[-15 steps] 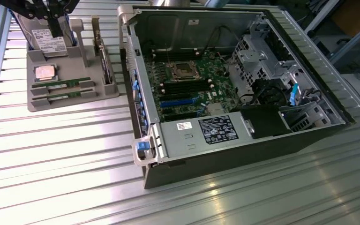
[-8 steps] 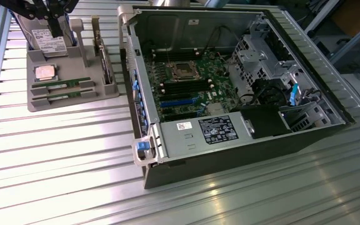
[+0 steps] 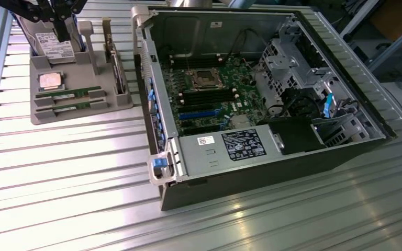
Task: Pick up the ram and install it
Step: 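Pick up the ram and move it above insertion slot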
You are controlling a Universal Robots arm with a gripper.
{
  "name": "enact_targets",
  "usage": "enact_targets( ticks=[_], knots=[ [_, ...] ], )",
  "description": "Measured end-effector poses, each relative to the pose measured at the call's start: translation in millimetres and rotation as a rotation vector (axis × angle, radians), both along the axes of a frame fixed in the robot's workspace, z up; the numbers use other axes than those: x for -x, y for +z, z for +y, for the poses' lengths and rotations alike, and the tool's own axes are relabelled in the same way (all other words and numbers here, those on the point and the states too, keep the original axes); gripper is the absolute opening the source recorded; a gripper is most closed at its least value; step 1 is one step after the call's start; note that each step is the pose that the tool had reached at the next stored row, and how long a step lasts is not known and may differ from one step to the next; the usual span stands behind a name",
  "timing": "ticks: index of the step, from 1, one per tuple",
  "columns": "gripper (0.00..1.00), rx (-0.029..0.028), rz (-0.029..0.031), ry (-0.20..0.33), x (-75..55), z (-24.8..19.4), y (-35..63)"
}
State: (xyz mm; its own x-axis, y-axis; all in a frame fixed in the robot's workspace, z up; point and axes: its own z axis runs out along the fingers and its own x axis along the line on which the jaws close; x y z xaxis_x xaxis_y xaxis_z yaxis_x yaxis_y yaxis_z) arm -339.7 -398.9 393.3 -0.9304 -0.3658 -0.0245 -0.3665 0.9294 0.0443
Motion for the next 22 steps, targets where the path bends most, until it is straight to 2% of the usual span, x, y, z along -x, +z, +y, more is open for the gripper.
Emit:
enact_targets(
  ticks=[22],
  knots=[
    [0.10,0.0000,0.0000,0.104,0.0,0.0,0.0]
  ],
)
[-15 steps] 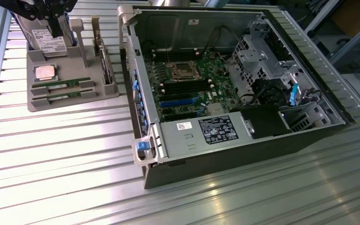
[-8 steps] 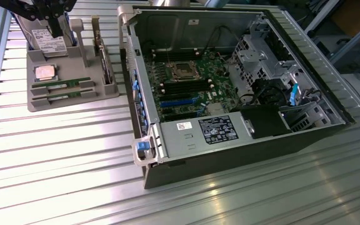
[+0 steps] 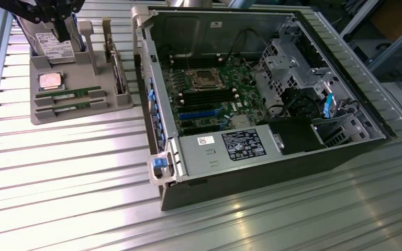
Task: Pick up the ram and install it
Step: 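Pick up the ram and move it above insertion slot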
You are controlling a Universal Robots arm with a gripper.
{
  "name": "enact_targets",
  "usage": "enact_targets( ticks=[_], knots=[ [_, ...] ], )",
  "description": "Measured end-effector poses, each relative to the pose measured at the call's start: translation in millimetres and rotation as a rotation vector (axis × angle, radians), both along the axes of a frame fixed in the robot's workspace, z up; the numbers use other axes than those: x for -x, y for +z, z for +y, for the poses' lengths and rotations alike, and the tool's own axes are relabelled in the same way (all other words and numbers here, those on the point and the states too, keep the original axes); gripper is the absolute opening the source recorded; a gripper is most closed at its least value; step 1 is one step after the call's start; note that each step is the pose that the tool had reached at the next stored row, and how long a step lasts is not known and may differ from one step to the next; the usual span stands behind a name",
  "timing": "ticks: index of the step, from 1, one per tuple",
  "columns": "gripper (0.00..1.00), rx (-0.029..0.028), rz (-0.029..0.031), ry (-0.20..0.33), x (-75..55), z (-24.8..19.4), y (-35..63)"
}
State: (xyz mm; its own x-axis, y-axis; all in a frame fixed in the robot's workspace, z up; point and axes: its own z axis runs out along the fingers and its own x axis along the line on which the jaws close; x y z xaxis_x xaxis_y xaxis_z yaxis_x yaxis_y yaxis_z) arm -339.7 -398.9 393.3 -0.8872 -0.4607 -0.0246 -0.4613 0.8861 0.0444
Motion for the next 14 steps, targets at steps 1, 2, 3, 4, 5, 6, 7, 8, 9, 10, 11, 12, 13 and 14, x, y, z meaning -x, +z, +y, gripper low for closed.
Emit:
enact_targets(
  ticks=[1,2,3,4,5,6,7,8,9,10,11,12,13,14],
  knots=[
    [0.10,0.0000,0.0000,0.008,0.0,0.0,0.0],
    [0.10,0.0000,0.0000,0.016,0.0,0.0,0.0],
    [0.10,0.0000,0.0000,0.022,0.0,0.0,0.0],
    [0.10,0.0000,0.0000,0.029,0.0,0.0,0.0],
    [0.10,0.0000,0.0000,0.034,0.0,0.0,0.0],
    [0.10,0.0000,0.0000,0.038,0.0,0.0,0.0],
    [0.10,0.0000,0.0000,0.041,0.0,0.0,0.0],
    [0.10,0.0000,0.0000,0.047,0.0,0.0,0.0],
    [0.10,0.0001,0.0001,0.057,0.0,0.0,0.0],
    [0.10,0.0000,0.0000,0.063,0.0,0.0,0.0],
    [0.10,0.0001,0.0000,0.073,0.0,0.0,0.0],
    [0.10,0.0000,0.0000,0.079,0.0,0.0,0.0],
    [0.10,0.0000,0.0000,0.086,0.0,0.0,0.0],
    [0.10,0.0000,0.0001,0.093,0.0,0.0,0.0]
  ],
)
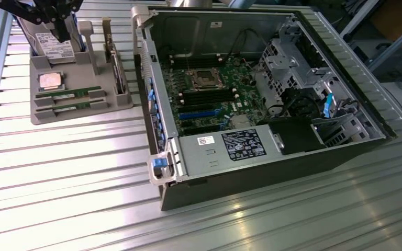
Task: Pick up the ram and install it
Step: 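Pick up the ram and move it above insertion slot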
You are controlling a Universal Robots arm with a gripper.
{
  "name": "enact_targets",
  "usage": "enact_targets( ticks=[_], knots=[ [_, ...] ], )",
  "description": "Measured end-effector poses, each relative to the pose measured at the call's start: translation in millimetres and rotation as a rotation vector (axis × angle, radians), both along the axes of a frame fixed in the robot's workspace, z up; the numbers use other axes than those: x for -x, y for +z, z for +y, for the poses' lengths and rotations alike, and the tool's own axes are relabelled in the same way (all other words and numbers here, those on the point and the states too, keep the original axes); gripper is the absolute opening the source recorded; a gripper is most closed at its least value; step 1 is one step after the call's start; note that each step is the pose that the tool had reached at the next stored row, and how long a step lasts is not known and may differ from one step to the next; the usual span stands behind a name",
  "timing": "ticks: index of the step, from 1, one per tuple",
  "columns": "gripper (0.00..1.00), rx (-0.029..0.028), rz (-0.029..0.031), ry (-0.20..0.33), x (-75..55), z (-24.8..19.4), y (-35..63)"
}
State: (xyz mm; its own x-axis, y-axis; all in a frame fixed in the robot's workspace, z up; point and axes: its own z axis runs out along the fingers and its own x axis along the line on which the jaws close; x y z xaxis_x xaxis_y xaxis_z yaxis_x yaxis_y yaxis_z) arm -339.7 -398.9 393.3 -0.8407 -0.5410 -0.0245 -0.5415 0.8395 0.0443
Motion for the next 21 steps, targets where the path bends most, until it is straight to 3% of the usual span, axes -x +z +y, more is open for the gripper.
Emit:
enact_targets(
  ticks=[21],
  knots=[
    [0.10,0.0000,0.0000,0.142,0.0,0.0,0.0]
  ],
)
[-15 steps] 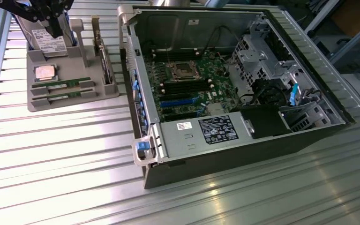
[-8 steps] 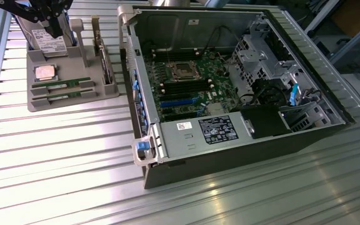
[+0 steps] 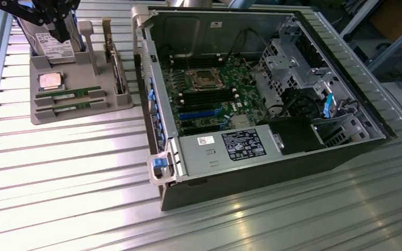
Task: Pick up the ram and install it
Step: 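Pick up the ram and move it above insertion slot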
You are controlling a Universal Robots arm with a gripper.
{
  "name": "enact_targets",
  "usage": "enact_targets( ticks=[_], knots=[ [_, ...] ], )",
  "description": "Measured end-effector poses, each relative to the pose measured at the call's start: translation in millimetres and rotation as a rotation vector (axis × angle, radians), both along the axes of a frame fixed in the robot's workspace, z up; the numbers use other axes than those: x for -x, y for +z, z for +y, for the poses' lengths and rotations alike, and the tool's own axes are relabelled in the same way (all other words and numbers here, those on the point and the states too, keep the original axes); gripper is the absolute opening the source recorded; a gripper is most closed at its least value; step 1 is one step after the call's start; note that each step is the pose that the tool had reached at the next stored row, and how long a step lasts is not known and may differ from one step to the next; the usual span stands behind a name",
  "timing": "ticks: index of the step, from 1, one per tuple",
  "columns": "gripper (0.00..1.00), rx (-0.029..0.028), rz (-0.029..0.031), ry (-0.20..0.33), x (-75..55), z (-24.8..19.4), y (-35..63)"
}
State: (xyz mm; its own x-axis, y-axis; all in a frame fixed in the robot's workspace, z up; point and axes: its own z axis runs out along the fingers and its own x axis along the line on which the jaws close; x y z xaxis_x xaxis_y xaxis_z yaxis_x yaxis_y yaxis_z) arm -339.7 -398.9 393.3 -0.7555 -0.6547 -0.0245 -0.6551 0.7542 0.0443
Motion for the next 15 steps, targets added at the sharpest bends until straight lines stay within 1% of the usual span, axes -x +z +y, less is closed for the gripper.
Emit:
enact_targets(
  ticks=[12,15],
  knots=[
    [0.10,0.0000,0.0000,0.106,0.0,0.0,0.0],
    [0.10,0.0000,0.0000,0.121,0.0,0.0,0.0]
  ],
)
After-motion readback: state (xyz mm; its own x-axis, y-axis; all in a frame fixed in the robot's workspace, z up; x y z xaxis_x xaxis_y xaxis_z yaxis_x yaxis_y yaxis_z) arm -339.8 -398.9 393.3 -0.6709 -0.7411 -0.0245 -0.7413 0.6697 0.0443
